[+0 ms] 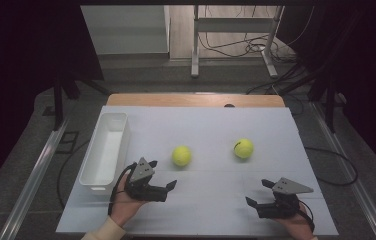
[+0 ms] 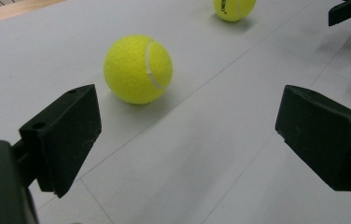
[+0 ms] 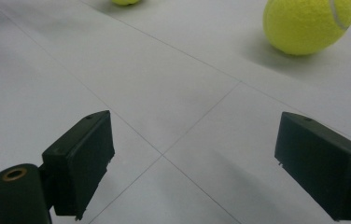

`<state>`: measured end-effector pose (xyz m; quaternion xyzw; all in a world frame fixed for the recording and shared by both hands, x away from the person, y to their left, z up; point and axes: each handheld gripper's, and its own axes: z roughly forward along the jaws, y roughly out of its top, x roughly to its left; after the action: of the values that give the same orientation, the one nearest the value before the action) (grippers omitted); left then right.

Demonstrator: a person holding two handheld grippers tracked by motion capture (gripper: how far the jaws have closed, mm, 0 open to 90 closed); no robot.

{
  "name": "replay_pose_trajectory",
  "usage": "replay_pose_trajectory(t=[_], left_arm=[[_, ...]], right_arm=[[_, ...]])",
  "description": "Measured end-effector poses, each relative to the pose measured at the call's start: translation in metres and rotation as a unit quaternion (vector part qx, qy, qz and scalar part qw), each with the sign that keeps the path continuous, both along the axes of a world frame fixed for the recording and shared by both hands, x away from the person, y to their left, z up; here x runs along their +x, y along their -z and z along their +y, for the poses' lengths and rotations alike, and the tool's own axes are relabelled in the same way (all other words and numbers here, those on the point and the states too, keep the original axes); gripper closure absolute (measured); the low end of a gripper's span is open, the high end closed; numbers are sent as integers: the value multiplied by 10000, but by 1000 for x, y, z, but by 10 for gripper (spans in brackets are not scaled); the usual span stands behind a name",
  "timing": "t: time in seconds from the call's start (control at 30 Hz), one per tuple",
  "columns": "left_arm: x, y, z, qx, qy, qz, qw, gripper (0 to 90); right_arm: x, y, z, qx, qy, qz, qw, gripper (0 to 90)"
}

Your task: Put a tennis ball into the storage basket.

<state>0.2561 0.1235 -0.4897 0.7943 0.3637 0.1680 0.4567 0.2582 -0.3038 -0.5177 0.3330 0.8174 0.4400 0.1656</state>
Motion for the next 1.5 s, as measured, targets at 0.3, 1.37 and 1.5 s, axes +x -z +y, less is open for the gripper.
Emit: replay_pose_trajectory(t=[0.3, 1.37, 1.5], left_arm=[[10, 1, -5, 34, -29, 52, 10000, 77], [45, 2, -28, 222, 73, 262, 9994, 76], [50, 2, -30, 230, 59, 294, 9993, 76]], right_arm=[[0, 0, 0, 0, -9, 10, 10000, 121], [0, 1, 0, -65, -20, 24, 10000, 121], [0, 1, 0, -50, -26, 29, 10000, 121]])
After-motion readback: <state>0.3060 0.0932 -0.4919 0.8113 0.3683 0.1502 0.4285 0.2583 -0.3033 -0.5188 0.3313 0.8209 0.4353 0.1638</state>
